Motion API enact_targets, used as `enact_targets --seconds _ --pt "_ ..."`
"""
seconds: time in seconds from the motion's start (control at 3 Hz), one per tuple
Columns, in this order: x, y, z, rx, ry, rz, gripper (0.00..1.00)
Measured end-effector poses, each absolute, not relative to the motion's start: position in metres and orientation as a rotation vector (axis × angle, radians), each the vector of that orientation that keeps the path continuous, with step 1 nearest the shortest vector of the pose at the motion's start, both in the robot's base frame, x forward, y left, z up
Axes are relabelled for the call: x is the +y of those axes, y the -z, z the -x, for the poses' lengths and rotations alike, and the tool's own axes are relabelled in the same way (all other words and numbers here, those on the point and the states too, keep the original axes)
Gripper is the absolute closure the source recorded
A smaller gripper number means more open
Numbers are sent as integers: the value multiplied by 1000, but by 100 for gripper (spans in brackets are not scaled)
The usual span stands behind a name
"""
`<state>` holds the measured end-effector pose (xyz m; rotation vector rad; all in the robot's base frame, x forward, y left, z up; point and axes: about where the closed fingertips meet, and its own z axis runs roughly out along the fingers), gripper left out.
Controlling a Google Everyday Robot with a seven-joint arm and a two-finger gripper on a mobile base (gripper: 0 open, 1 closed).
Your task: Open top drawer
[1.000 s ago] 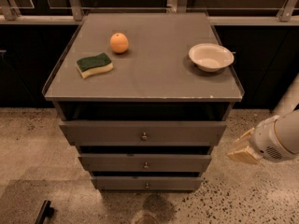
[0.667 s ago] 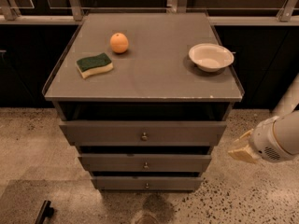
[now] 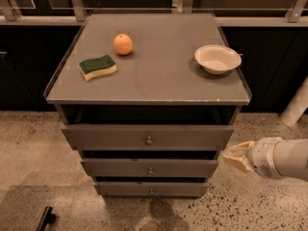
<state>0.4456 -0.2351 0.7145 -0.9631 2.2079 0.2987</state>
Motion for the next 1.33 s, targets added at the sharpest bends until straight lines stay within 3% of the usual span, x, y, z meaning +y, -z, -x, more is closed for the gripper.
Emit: enact_targets --seconds 0.67,1.33 --pt "-233 -705 -524 2021 -273 803 100" --pt "-236 -694 -535 2033 -273 766 100"
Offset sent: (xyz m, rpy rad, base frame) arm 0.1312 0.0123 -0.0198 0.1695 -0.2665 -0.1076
